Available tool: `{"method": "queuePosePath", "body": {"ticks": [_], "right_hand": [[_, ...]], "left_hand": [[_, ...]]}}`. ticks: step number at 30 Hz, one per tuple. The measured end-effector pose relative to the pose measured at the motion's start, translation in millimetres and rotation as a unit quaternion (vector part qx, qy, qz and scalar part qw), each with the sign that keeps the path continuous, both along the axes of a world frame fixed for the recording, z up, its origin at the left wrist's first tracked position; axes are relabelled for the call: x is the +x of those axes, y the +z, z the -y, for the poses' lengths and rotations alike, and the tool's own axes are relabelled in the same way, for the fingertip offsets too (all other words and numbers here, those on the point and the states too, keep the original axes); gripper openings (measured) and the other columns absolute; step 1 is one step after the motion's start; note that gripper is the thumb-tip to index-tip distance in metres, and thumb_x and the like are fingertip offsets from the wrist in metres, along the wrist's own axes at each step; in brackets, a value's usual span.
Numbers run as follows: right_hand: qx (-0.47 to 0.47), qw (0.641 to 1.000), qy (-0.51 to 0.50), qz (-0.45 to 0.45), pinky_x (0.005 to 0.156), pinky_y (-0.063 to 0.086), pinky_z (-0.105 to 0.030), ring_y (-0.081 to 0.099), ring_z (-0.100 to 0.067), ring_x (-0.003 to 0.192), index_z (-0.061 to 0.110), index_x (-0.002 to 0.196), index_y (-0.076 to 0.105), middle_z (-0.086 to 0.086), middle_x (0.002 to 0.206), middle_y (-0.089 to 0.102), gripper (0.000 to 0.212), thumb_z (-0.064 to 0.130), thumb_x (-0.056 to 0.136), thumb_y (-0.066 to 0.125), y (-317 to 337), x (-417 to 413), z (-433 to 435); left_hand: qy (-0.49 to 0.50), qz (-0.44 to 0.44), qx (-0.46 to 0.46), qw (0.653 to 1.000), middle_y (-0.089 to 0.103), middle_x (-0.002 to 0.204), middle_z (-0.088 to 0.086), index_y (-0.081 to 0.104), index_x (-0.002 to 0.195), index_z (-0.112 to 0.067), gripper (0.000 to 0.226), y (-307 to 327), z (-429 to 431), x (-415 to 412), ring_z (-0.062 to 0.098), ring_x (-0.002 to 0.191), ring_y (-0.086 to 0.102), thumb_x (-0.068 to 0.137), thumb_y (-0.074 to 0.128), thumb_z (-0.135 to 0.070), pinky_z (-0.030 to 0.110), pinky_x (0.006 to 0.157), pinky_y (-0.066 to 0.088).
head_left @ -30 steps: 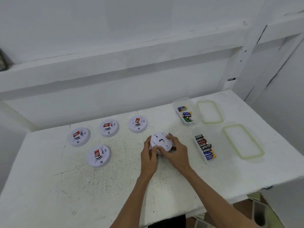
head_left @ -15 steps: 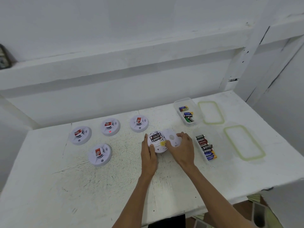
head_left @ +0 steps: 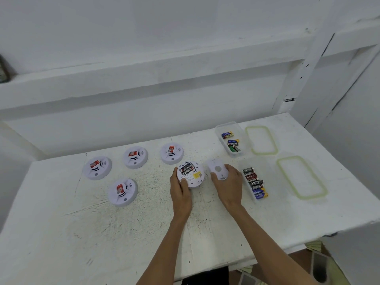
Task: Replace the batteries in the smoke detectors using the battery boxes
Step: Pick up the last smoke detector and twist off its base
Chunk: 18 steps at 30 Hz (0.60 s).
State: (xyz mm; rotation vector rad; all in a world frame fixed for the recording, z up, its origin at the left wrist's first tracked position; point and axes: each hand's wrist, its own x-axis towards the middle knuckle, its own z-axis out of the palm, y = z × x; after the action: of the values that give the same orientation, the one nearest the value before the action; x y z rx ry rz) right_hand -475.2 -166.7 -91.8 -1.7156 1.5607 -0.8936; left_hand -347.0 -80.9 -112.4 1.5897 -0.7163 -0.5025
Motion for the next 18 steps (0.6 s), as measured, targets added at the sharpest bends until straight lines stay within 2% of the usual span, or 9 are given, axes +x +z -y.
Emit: {"method": "queuePosePath", "body": {"ticks": [3,5,9,14,15,18], "right_hand": [[-0.026,0.996,0.042,-0.069,0.104,0.045,-0.039,0.046,-0.026,0.127,0.009,0.136,0.053,-0.008,0.133,0.057,0.057,0.037,0.090,0.071,-8.2,-2.3,0.0],[-0.024,0.998,0.036,-0.052,0.107,0.041,-0.034,0.044,-0.024,0.130,0.012,0.137,0.053,-0.006,0.136,0.056,0.048,0.037,0.096,0.062,-4.5,0.0,-2.7],[-0.067,0.995,0.073,0.005,0.101,0.044,-0.027,0.050,-0.017,0.123,0.016,0.123,0.061,-0.001,0.130,0.060,0.026,0.028,0.100,0.056,10.6,13.6,-10.2],[-0.025,0.991,0.126,0.049,0.080,0.045,-0.006,0.063,-0.011,0.097,0.011,0.110,0.068,-0.001,0.108,0.070,0.016,0.013,0.098,0.058,23.2,32.6,-15.1],[-0.016,0.991,0.121,0.057,0.078,0.046,-0.007,0.065,-0.011,0.095,0.010,0.110,0.069,-0.002,0.107,0.071,0.017,0.012,0.098,0.057,25.6,35.6,-16.1],[-0.001,0.991,0.113,0.067,0.081,0.056,-0.021,0.068,-0.015,0.094,0.008,0.111,0.070,-0.004,0.107,0.073,0.020,0.011,0.099,0.054,28.4,41.4,-17.6]], "left_hand": [[-0.012,0.002,-0.008,1.000,0.054,0.151,0.003,0.040,0.157,-0.014,0.052,-2.0,-0.9,-0.4,0.010,0.136,0.053,0.108,0.041,-0.028,0.015,0.103,0.049],[-0.017,-0.001,-0.007,1.000,0.055,0.151,0.003,0.040,0.157,-0.014,0.055,-2.6,-0.2,-0.8,0.014,0.138,0.053,0.105,0.039,-0.031,0.029,0.110,0.052],[-0.019,-0.016,0.006,1.000,0.055,0.150,0.002,0.041,0.157,-0.019,0.054,-6.1,0.7,2.2,0.019,0.137,0.054,0.103,0.040,-0.029,0.049,0.109,0.053],[-0.022,-0.016,0.002,1.000,0.058,0.148,0.003,0.045,0.154,-0.020,0.052,-2.8,1.0,1.7,0.022,0.134,0.057,0.103,0.040,-0.027,0.054,0.108,0.052],[-0.026,-0.017,0.001,1.000,0.059,0.147,0.002,0.045,0.154,-0.021,0.051,-2.3,0.6,1.8,0.022,0.134,0.058,0.103,0.040,-0.026,0.055,0.107,0.053],[-0.035,-0.022,-0.003,0.999,0.060,0.146,0.002,0.046,0.152,-0.025,0.050,-2.6,0.5,2.9,0.024,0.132,0.059,0.103,0.040,-0.027,0.057,0.106,0.053]]}}
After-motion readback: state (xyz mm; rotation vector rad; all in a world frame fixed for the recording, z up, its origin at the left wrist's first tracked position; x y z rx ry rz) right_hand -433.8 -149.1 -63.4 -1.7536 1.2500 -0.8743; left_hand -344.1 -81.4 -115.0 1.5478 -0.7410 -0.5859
